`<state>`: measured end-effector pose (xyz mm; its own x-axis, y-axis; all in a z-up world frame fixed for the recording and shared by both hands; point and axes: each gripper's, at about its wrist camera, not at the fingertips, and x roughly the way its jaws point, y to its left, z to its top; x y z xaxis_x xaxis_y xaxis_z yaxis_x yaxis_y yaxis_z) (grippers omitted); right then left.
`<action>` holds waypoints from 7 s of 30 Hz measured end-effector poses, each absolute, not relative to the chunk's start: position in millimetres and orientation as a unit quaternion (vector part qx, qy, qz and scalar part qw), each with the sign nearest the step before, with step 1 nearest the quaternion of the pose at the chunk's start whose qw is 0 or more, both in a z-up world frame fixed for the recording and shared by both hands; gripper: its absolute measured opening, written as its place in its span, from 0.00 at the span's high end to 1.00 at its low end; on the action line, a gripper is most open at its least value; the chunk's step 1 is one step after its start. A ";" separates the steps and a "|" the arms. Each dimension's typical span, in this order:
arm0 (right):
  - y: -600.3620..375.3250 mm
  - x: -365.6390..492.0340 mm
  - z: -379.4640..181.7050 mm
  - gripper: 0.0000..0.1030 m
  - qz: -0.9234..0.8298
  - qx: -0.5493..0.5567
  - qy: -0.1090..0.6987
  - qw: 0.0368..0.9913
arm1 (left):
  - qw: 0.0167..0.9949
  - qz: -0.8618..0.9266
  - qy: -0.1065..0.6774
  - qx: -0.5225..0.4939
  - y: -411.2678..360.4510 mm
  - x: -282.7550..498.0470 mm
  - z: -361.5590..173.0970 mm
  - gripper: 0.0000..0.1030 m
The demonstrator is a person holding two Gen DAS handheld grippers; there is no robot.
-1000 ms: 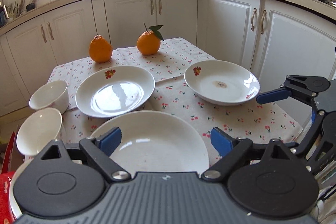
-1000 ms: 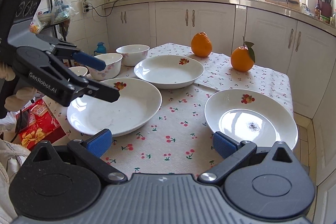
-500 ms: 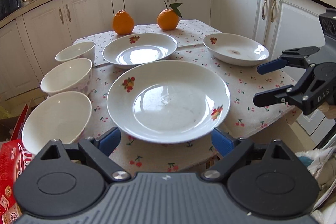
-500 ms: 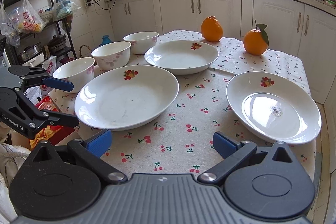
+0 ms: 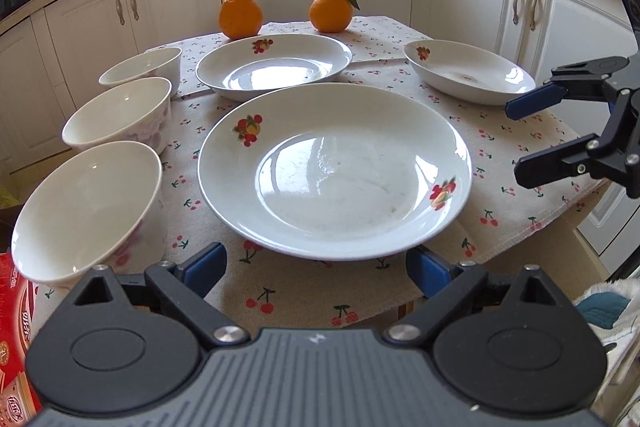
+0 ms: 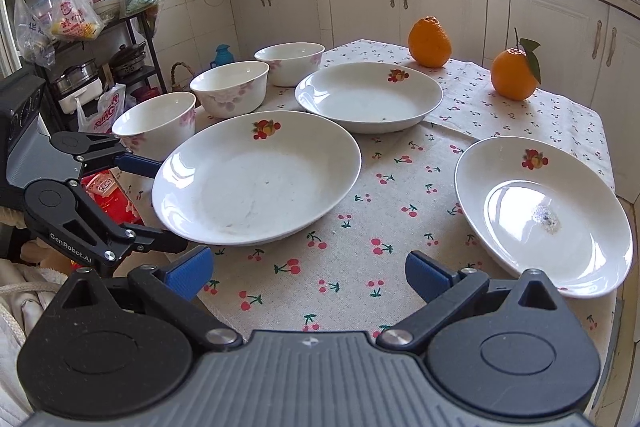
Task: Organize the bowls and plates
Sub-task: 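Reach the right gripper to the large flower plate rim and close, then lift the large plate with the right gripper toward another plate, then lower the held plate onto the other plate and open the right gripper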
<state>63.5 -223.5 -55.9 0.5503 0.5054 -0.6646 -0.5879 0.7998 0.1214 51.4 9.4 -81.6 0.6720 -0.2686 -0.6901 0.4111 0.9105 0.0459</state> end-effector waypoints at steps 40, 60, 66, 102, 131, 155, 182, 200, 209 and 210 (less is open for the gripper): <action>-163.4 197.6 -78.1 0.00 0.443 -0.060 0.470 0.761 | 0.914 -0.188 0.350 0.082 6.6 55.2 -86.8 0.00; -144.9 237.6 -74.4 0.12 0.468 -0.065 0.497 0.728 | 0.915 -0.205 0.334 0.098 3.7 56.9 -87.5 0.01; -145.0 237.4 -73.4 0.12 0.469 -0.065 0.497 0.727 | 0.914 -0.205 0.337 0.095 3.6 58.5 -87.9 0.01; -219.3 226.7 -33.3 0.12 0.413 -0.042 0.460 0.785 | 0.889 -0.293 0.322 0.142 -35.6 93.3 -42.6 0.02; -346.6 221.9 -30.5 0.12 0.292 0.006 0.446 0.846 | 0.842 -0.405 0.314 0.172 -136.8 150.6 -52.7 0.02; -377.6 226.5 -47.5 0.12 0.255 0.027 0.452 0.854 | 0.828 -0.422 0.322 0.181 -164.9 170.6 -62.3 0.02; -391.4 208.2 -50.3 0.12 0.230 0.035 0.463 0.856 | 0.828 -0.420 0.333 0.166 -168.1 181.9 -70.3 0.01; -379.8 199.0 -43.6 0.12 0.191 0.013 0.475 0.859 | 0.837 -0.424 0.307 0.160 -167.4 175.6 -65.5 0.01; -374.9 194.4 -44.3 0.12 0.169 -0.001 0.488 0.856 | 0.840 -0.427 0.299 0.150 -162.0 168.9 -64.4 0.01; -375.1 193.9 -44.4 0.12 0.166 -0.002 0.490 0.856 | 0.840 -0.428 0.297 0.149 -160.9 167.5 -63.7 0.01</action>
